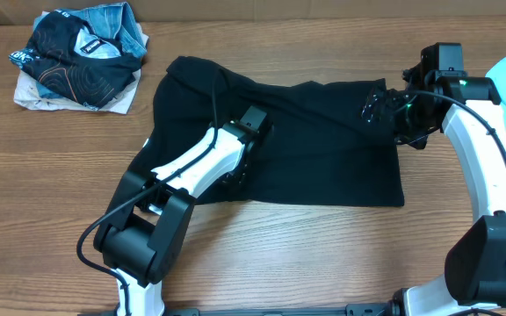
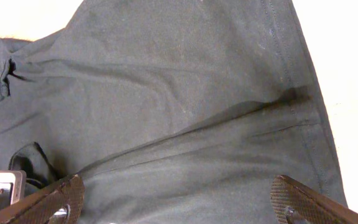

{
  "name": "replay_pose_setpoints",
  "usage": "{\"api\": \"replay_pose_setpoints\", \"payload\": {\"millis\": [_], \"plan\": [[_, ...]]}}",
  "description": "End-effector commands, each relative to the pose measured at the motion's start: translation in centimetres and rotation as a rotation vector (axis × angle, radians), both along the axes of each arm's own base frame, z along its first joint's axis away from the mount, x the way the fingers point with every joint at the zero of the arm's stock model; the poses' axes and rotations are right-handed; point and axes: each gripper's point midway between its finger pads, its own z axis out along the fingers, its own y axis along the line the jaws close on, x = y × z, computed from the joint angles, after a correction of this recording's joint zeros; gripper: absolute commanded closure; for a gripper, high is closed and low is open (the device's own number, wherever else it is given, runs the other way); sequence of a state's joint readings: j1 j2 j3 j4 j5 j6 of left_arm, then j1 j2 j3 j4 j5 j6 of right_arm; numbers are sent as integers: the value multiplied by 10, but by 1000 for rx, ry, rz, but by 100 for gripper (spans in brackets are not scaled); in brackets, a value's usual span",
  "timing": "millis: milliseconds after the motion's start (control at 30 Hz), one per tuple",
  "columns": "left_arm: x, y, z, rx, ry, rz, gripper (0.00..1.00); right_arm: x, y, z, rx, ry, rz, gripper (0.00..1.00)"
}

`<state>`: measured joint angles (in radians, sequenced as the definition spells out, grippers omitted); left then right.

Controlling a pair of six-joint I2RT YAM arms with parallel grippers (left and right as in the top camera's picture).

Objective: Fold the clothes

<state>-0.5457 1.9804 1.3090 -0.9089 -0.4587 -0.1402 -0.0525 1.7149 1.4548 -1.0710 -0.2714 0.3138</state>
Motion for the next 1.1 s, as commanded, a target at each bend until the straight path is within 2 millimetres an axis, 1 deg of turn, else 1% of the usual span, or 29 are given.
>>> {"api": "replay_pose_setpoints", "payload": {"millis": [0, 100, 200, 233, 333, 467, 500, 567, 633, 700, 833, 1067], "plan": [[4, 15, 7, 28, -41, 38, 27, 3, -3, 9, -12, -26, 0, 0], [6, 20, 7, 22, -43, 58, 34, 3, -4, 8, -13, -23, 0, 0], [8, 23, 7, 21, -45, 69, 45, 3, -3, 8, -12, -23, 0, 0], [8, 24, 7, 22, -45, 71, 46, 3, -3, 8, -12, -23, 0, 0], [9, 25, 7, 21, -49, 76, 62, 3, -3, 8, -12, -23, 0, 0], [13, 26, 8, 27, -67, 77, 75, 3, -3, 8, -12, -24, 0, 0], [15, 29, 11, 46, -84, 77, 82, 3, -3, 8, -12, -24, 0, 0], [21, 36, 16, 91, -124, 83, 90, 3, -4, 8, -12, -24, 0, 0], [27, 45, 23, 140, -171, 101, 96, 3, -5, 8, -20, -22, -3, 0], [31, 53, 28, 173, -203, 122, 96, 2, -7, 7, -32, -18, -6, 0], [39, 70, 29, 169, -224, 173, 96, 1, -8, 7, -36, -12, -8, 0], [52, 112, 31, 164, -254, 292, 96, 1, -8, 7, -36, -12, -8, 0]]}}
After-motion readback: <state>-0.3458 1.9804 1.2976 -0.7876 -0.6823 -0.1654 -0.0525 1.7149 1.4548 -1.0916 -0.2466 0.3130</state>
